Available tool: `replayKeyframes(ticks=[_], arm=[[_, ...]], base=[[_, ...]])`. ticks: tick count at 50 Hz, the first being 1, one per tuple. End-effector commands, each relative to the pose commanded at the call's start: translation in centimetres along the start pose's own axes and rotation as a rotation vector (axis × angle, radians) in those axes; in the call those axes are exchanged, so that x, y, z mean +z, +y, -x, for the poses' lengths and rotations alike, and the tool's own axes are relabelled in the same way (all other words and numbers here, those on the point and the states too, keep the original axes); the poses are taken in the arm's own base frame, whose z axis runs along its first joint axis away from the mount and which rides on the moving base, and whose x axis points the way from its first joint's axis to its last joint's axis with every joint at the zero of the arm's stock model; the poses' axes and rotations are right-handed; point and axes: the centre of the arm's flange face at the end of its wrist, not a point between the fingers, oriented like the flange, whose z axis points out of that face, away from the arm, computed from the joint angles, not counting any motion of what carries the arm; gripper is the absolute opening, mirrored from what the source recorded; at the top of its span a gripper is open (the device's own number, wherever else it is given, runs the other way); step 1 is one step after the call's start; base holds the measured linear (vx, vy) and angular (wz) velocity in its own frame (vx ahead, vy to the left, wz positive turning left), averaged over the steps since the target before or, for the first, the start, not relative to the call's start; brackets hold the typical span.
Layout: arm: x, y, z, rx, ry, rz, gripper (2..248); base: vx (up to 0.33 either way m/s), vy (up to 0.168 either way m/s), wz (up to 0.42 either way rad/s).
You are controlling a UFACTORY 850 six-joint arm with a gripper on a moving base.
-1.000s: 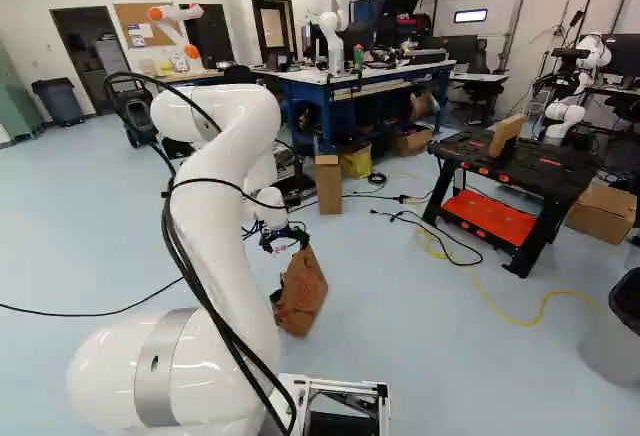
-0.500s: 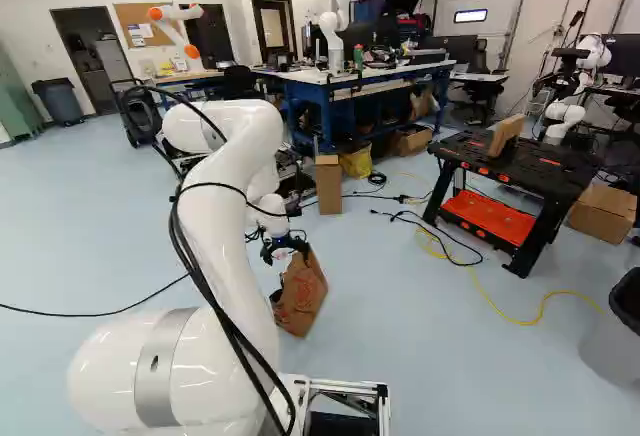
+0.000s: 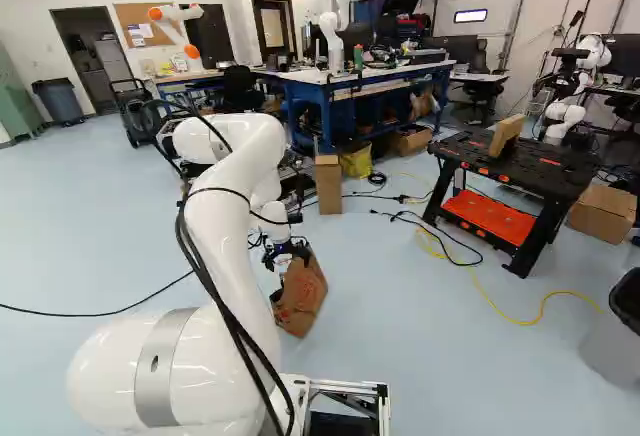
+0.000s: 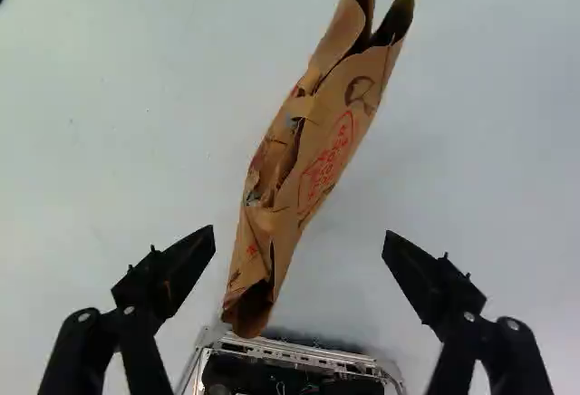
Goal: Pick up the grocery bag from the ground
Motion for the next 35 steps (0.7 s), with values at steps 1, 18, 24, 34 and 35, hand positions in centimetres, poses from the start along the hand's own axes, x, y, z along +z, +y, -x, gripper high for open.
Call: replayKeyframes(ticks=[1,18,24,34,35], arm=[[0.2,0.0,0.0,0.000,-0.001,0.000,247],[2.7,0.0,0.1,0.000,-0.012,0.000,247],[3.7,0.0,0.1,0.001,-0.014,0.000,247],[5.2,0.1,0.0,0.002,-0.016,0.000,247],[5.4,0.1,0.0,0.002,-0.016,0.000,247]], base=[[0.000,0.000,0.000],[0.000,0.000,0.000],[0.000,0.000,0.000],[0.000,0.000,0.000],[0.000,0.000,0.000]])
